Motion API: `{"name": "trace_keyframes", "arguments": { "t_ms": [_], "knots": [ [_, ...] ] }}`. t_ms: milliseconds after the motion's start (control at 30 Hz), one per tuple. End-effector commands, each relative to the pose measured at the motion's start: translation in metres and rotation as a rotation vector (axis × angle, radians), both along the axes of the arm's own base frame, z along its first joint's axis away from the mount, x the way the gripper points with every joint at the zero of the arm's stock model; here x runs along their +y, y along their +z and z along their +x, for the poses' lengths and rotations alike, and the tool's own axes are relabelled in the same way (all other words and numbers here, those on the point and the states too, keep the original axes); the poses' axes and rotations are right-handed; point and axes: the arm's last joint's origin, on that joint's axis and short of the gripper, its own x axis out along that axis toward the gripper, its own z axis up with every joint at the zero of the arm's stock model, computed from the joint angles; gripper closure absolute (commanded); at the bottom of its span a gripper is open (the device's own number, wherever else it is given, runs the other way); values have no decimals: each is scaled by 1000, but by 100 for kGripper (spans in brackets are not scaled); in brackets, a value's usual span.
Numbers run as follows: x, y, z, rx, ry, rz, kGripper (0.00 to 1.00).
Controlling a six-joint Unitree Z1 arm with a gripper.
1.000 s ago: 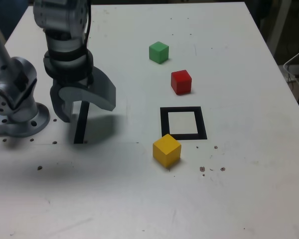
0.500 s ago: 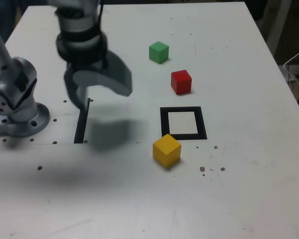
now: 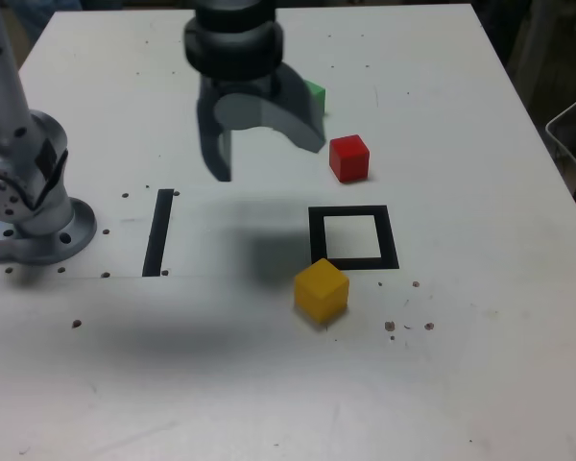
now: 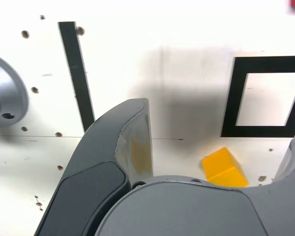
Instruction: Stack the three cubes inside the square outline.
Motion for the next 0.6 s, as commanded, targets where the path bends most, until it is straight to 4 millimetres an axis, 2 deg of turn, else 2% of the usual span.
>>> {"name": "trace_keyframes", "arguments": {
  "t_ms": [0, 300, 567],
  "knots": [
    [5, -2, 9, 11, 0, -9, 1],
    [36, -8, 49, 37, 4, -25, 1],
    [61, -21, 67, 73, 60, -45, 0]
  ]
}}
